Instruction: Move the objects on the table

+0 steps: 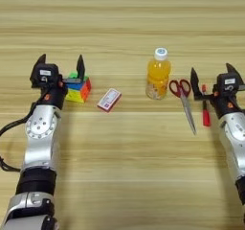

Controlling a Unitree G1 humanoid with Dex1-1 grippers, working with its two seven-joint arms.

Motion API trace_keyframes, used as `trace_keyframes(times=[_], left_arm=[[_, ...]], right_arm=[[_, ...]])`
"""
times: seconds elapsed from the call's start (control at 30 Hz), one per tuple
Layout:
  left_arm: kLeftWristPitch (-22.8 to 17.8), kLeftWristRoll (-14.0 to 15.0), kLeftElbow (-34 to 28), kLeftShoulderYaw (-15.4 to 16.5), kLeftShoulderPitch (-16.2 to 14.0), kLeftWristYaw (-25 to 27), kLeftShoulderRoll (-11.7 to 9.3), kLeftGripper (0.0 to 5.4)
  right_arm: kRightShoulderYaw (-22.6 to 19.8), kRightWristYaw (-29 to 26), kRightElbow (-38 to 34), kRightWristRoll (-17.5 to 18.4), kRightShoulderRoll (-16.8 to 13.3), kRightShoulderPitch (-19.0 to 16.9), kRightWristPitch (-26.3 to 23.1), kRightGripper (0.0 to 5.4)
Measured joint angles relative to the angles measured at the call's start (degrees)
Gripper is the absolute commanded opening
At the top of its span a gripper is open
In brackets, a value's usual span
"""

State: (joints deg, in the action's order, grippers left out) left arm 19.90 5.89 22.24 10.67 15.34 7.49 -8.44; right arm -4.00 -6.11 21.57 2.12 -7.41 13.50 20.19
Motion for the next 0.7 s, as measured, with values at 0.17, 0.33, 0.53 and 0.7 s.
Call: trace_keyframes(times=[0.17,0.33,0.53,0.7], left_arm=[[0.4,-0.4,1.4,0.6,0.5,-2.2,0.0,5.39],[0.4,-0.5,2.5,1.6,1.5,-4.2,-0.1,5.39],[0.3,-0.9,3.6,1.5,1.5,-5.8,-0.1,5.39],[-0.5,-0.9,3.7,1.5,1.6,-6.5,-0.1,5.39]], right_arm=[[1.1,-1.8,-2.2,-0.1,0.0,-1.0,-1.0,5.40],[1.5,-3.3,-3.3,0.0,-0.1,-1.4,-2.2,5.40],[2.3,-4.7,-4.5,0.0,-0.7,-2.4,-2.5,5.40],[2.9,-5.7,-5.3,-0.2,-1.0,-3.0,-3.4,5.40]])
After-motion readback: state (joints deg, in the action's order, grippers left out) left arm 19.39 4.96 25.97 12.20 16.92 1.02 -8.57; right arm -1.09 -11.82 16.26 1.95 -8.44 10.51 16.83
